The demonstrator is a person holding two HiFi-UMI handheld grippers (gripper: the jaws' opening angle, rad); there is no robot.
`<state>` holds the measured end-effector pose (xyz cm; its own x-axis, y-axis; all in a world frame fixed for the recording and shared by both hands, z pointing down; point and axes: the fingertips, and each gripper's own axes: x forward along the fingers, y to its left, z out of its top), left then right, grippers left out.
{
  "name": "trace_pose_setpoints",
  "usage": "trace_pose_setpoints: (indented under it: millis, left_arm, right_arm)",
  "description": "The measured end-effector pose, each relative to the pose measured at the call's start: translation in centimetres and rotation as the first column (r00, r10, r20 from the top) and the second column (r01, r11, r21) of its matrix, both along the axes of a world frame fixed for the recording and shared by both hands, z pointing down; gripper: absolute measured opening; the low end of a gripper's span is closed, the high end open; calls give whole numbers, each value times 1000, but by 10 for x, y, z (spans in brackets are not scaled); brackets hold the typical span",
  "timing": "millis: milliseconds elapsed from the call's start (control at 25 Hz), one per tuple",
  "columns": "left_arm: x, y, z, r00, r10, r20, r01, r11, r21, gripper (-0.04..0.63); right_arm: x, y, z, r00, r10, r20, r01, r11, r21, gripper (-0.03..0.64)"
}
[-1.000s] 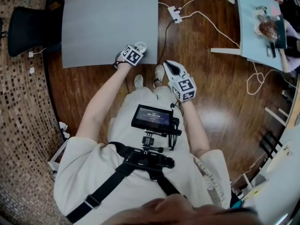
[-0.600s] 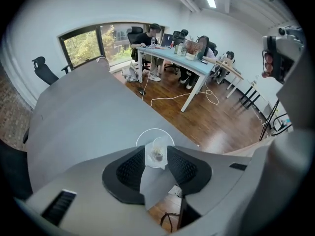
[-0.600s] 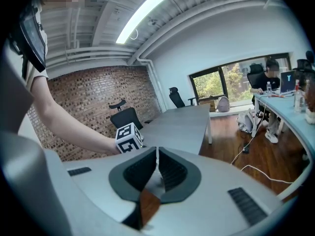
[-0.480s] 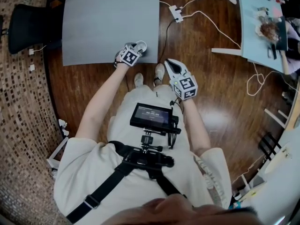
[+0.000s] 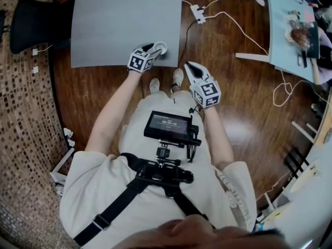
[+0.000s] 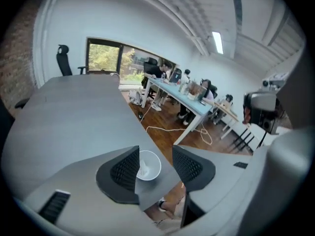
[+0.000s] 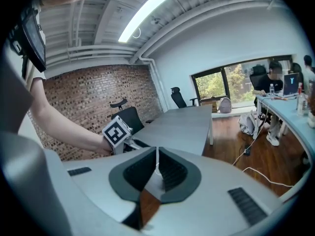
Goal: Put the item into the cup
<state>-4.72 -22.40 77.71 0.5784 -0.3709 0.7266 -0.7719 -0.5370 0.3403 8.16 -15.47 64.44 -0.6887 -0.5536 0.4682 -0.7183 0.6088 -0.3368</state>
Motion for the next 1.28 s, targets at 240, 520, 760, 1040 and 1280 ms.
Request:
trace_pose_setpoints:
  millis: [240, 520, 760, 1040, 1280]
  left_arm:
    - [-55, 26, -54, 934, -270, -233, 261, 963, -69, 201]
    - [-108, 51, -112, 880, -290, -376, 322, 946, 26, 103]
    - [-118, 52, -153, 916, -180, -358, 266, 941, 209, 103]
    - [-146, 68, -154, 931, -158, -328, 249, 934, 256, 103]
    - [-153, 75, -153, 934, -160, -320, 251, 930, 267, 103]
  right_arm:
    - [-9, -1, -2, 999, 35, 13, -35, 999, -1, 63]
    - [-45, 15, -23, 998, 50, 36, -50, 999, 13, 64]
    - [-47, 14, -18, 997, 81, 17, -81, 996, 38, 64]
    - [-68, 14, -14, 992, 111, -62, -109, 994, 31, 67]
    - [-70, 12, -27, 991, 128, -36, -126, 990, 56, 75]
